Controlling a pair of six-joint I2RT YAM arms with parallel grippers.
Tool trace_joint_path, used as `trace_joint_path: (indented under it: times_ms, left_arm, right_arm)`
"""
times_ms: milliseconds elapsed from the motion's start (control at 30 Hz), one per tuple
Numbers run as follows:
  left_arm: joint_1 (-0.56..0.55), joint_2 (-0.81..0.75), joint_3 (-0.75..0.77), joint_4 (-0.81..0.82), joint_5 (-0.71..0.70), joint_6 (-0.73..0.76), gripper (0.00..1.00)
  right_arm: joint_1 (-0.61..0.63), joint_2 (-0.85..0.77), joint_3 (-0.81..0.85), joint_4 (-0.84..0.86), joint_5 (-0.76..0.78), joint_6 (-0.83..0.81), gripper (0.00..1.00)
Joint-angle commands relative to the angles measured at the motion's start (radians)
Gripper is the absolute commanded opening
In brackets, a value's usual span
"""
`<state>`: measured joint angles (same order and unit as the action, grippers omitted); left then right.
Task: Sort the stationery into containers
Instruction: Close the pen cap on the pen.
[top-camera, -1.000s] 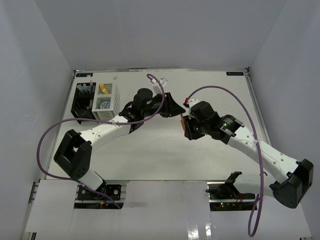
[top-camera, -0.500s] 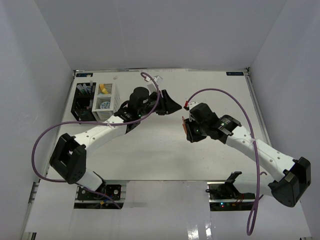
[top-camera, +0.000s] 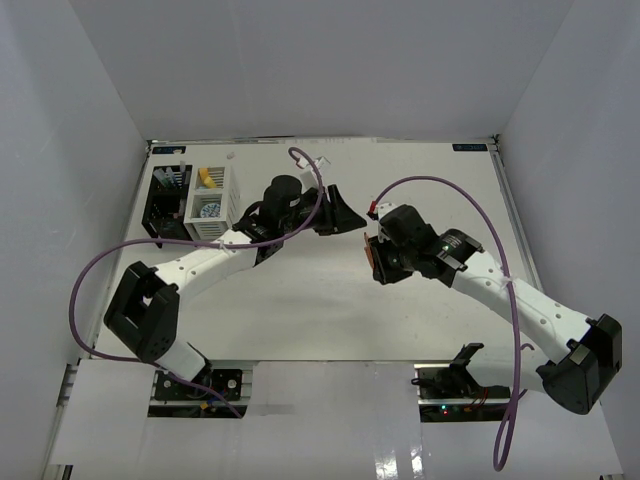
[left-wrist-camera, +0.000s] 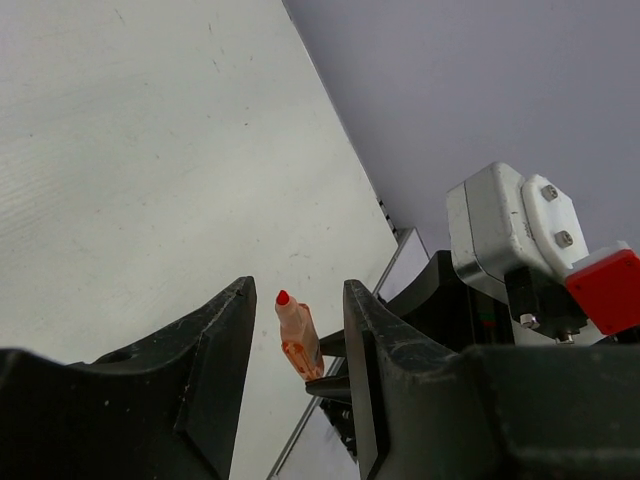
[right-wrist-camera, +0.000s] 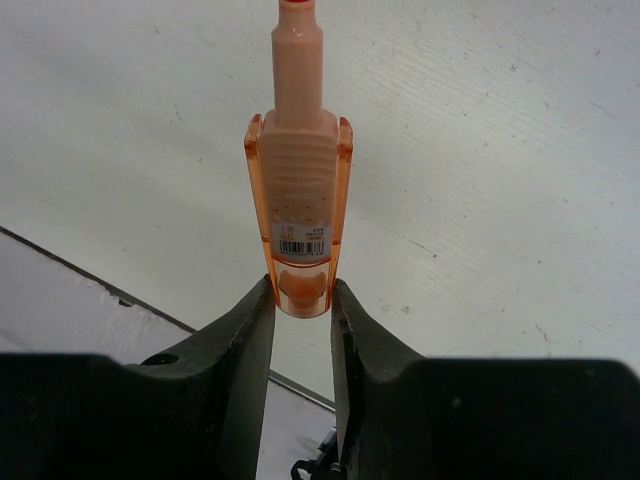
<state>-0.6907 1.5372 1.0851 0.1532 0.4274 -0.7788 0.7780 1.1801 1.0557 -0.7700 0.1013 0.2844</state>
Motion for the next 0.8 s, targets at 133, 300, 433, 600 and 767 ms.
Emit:
trace_joint_path:
  times_ms: [133,300,433,600,767]
  left_arm:
    - [-0.018,0.021,0.004,0.005,0.033,0.003,0.51]
    - [-0.027,0.043,0.013,0.005,0.030,0.009,0.51]
    - [-0.027,0.046,0.006,0.000,0.005,0.021,0.51]
    - [-0.027,0.054,-0.004,-0.024,-0.027,0.035,0.51]
    - [-0.027,0.080,0.007,-0.027,-0.015,0.026,0.50]
  right_arm:
    - [-0.005,-0.011,0.069,-0.011,-0.006,-0.001,0.08]
    - [-0.005,-0.013,0.076,-0.011,-0.012,0.006,0.08]
    - [-0.005,-0.028,0.084,-0.009,0.000,0.006,0.08]
    - [-0.005,-0.053,0.102,-0.006,0.021,0.002,0.08]
    - [-0.005,-0.079,0.115,0.011,0.038,-0.013,0.08]
